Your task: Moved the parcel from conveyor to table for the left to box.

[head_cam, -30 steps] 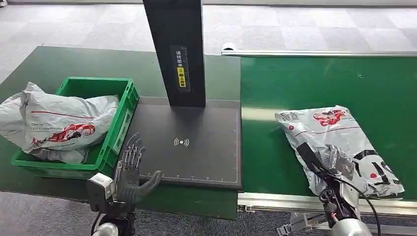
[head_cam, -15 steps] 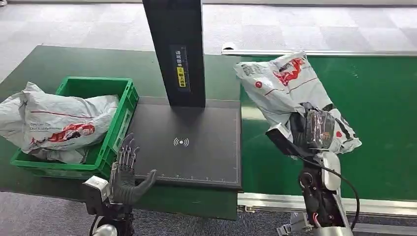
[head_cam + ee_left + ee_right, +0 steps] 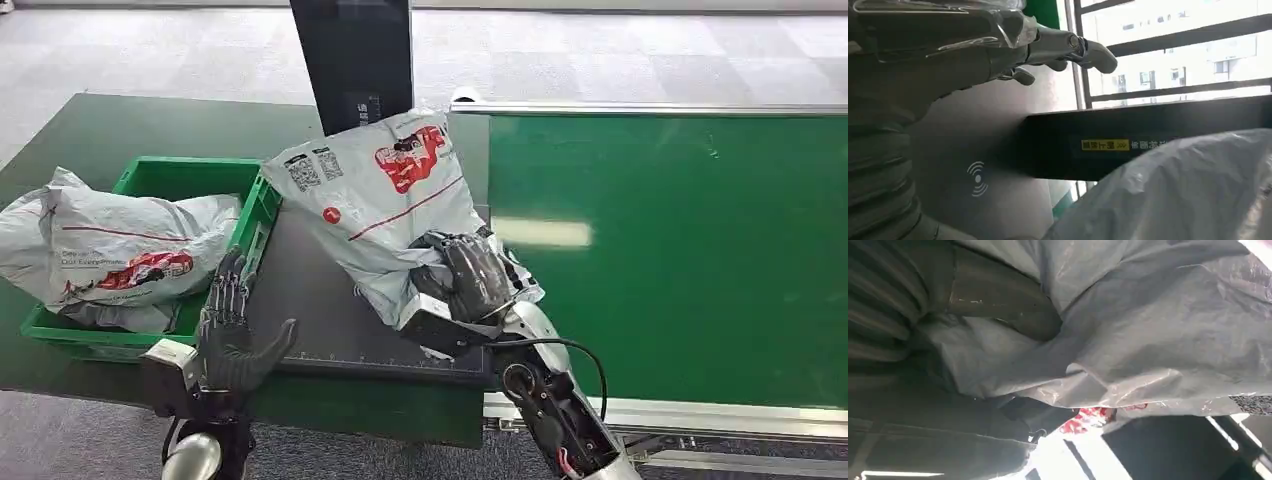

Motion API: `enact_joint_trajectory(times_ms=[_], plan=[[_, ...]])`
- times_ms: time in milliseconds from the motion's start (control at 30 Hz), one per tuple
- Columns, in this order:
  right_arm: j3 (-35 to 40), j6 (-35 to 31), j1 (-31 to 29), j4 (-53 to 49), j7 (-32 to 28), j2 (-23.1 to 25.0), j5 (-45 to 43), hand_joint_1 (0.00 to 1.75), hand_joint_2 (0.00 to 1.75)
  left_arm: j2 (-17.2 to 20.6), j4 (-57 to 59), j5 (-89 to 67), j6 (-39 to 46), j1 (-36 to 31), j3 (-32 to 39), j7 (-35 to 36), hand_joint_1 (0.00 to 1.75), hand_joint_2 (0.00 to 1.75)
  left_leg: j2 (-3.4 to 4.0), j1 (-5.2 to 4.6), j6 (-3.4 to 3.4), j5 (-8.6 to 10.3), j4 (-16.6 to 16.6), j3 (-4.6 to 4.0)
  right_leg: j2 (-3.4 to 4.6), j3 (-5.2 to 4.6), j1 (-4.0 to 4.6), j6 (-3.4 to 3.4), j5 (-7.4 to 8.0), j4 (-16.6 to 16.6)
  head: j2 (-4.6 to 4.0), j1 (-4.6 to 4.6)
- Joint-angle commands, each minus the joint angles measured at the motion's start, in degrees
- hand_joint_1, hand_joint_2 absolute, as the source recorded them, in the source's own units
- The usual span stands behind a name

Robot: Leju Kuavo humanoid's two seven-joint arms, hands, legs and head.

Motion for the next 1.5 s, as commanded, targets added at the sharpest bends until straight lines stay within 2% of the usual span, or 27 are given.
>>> enact_joint_trajectory(times_ms=[33,267,567,767,1000,1033,1233,1367,1500], plan=[[3.82,3.25,-3.70,11.63,4.07,1.59,-2.35,0.00,0.00,-0.47,-0.43,-0.89,-0.10,-0.29,2.29,1.41,0.00,1.75,0.05,0.01,0.02,-0.03,-0.07,0.18,0.07,0.16,0.02,-0.02,-0.01,-0.09,0.00,0.00],[0.87,5.11,-4.67,15.29,3.32,1.54,-8.73,0.00,0.00,-1.09,-2.29,-2.15,-0.14,0.87,3.59,3.02,0.00,1.75,0.06,0.00,0.04,-0.01,-0.04,0.08,0.09,0.08,0.01,0.00,0.03,-0.06,0.00,0.00],[-2.85,4.95,-1.74,10.70,0.54,1.22,-13.60,0.00,0.00,-1.08,-3.41,-4.71,0.16,1.66,3.16,2.90,0.00,1.75,-0.06,0.02,0.03,-0.02,-0.05,0.12,-0.04,0.13,0.02,-0.01,-0.03,-0.08,0.00,0.00],[-6.30,4.58,0.22,4.95,-3.10,1.06,-17.35,0.00,0.00,-0.85,-3.07,-8.80,-0.42,2.09,-0.65,2.89,0.00,1.75,-0.08,-0.02,0.03,0.00,-0.02,0.02,-0.06,0.02,-0.01,0.00,-0.02,-0.03,0.00,0.00],[-11.40,3.25,4.10,-5.13,-6.13,-0.43,-23.11,0.00,0.00,-0.19,2.47,-17.72,-2.22,-2.13,-7.87,5.79,0.00,1.75,-0.28,-0.03,0.04,0.04,-0.02,0.02,-0.25,0.08,-0.03,0.01,-0.04,-0.05,0.00,0.00],[-12.61,2.12,5.19,-6.96,-7.46,-0.33,-24.26,0.00,1.75,-0.12,4.97,-19.58,-3.10,-3.29,-9.31,6.57,0.00,1.75,-0.34,-0.01,0.05,0.03,-0.04,0.07,-0.31,0.16,0.00,0.01,-0.05,-0.11,0.00,0.00],[-15.66,-0.28,10.59,-13.25,-9.68,0.06,-27.45,0.00,1.75,-2.85,28.15,-22.36,-2.99,-12.94,-11.13,4.65,0.00,1.75,-0.54,-0.04,0.05,0.11,-0.16,0.17,-0.47,0.29,-0.04,0.00,-0.03,-0.20,0.00,0.00],[-16.58,-0.83,12.98,-14.29,-11.06,0.08,-28.99,0.00,1.75,-4.68,38.73,-22.76,-3.94,-18.55,-11.48,4.20,0.00,1.75,-0.42,-0.04,0.06,0.08,-0.11,0.15,-0.38,0.24,-0.04,0.01,-0.02,-0.17,0.00,0.00],[-17.24,-0.32,14.01,-14.20,-11.78,0.30,-30.63,0.00,1.75,-6.23,48.36,-25.29,-0.44,-23.81,-12.17,3.98,0.00,1.75,-0.44,-0.03,0.05,0.07,-0.07,0.13,-0.38,0.22,-0.03,0.01,-0.04,-0.12,0.00,0.00]])
